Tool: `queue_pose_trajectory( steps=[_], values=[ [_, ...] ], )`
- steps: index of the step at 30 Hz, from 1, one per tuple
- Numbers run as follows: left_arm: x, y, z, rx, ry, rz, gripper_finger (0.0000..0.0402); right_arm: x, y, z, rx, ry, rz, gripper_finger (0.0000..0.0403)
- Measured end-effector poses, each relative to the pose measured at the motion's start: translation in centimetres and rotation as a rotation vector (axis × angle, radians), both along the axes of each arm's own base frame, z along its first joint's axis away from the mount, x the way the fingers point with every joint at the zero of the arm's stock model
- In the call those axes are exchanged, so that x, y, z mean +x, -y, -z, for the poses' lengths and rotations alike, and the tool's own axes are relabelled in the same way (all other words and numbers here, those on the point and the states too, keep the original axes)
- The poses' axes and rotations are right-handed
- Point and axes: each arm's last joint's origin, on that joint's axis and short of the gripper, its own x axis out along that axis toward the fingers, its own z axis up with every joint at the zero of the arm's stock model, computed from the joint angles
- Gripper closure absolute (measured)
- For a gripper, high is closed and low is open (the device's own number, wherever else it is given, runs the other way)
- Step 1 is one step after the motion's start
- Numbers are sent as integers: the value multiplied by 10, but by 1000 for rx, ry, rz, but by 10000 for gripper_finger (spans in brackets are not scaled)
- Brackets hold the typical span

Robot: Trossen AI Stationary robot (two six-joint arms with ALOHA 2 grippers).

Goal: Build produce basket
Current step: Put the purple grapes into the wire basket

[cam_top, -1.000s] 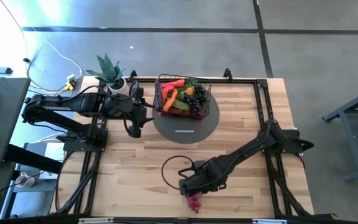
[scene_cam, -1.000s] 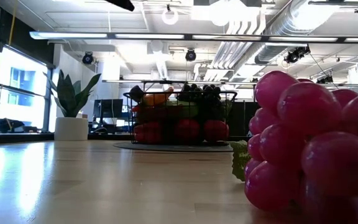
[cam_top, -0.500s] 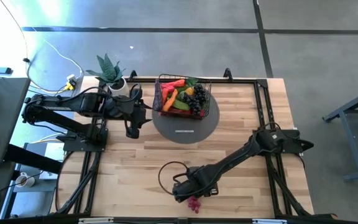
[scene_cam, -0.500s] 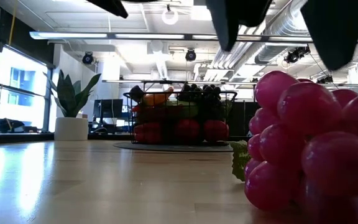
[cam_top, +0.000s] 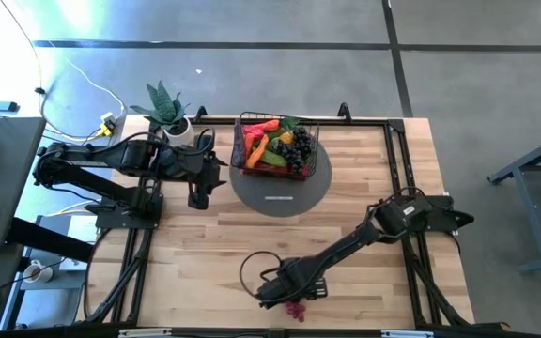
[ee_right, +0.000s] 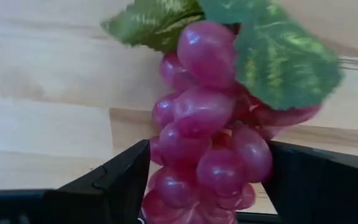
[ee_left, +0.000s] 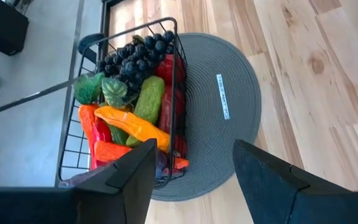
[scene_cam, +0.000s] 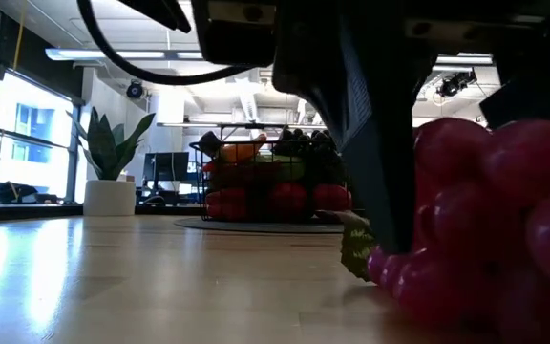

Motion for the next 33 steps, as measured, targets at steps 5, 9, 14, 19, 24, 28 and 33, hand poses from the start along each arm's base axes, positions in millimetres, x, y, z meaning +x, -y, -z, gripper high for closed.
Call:
queue_pose_trajectory(
  steps=[5,9,14,19,24,28,33],
  values=[
    [-1,0,1,-1,-14,0,202,3,2,2,6,20,-35,186],
    [-1,0,1,-3,-14,2,202,6,9,2,1,22,-65,255],
    [-1,0,1,-6,-14,5,202,11,18,0,3,43,-122,349],
    [-1,0,1,-6,-14,5,202,19,32,-8,-49,72,-170,387],
    [-1,0,1,-4,-15,5,202,21,52,-22,-100,34,-240,381],
    [-1,0,1,11,-23,22,202,26,68,-39,-164,47,-296,387],
    [-1,-1,1,22,-25,11,202,27,97,-63,-249,10,-341,389]
  ],
)
